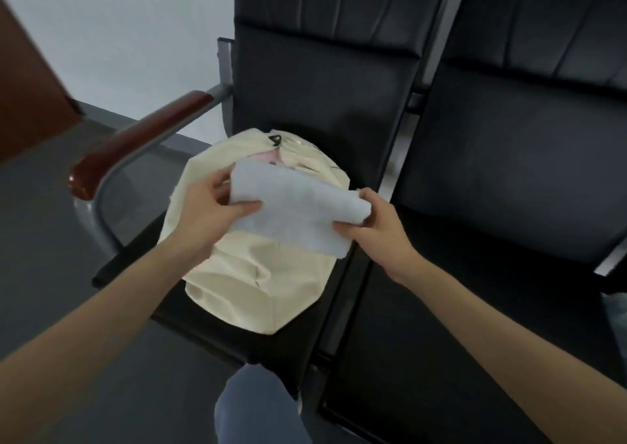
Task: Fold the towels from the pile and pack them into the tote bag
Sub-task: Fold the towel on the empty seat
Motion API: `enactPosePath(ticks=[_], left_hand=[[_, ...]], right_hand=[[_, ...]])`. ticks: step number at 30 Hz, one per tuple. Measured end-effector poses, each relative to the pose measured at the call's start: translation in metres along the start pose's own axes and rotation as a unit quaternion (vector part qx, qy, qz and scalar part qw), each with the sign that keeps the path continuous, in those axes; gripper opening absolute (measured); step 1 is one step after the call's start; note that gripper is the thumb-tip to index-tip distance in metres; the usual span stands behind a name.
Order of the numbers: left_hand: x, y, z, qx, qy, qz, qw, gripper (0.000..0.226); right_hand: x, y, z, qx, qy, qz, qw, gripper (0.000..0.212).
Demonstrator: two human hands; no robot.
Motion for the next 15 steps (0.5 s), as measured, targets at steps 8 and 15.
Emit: enactPosePath(ticks=[8, 15], left_hand=[[0.040, 0.143, -0.019, -0.008, 0.157, -0.035, 0.987, 0.051], [0.084, 0.203, 0.001, -0.066, 0.081, -0.131, 0.986, 0.010]], right_hand=[[-0.023, 0.161, 0.073, 0.019, -0.097, 0.041, 0.994, 0.039], [-0.051, 0.228, 0.122, -0.017, -0.118, 0.094, 0.988, 0.043]])
Point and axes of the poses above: each hand's wrist, its own y-axis towards the middle knuckle, its own z-axis out of the palm, x = y × z, the point moved 1 cm from there along y, towards the middle knuckle, and after that the axes turned 1 degree about y, right-handed, at the moved point
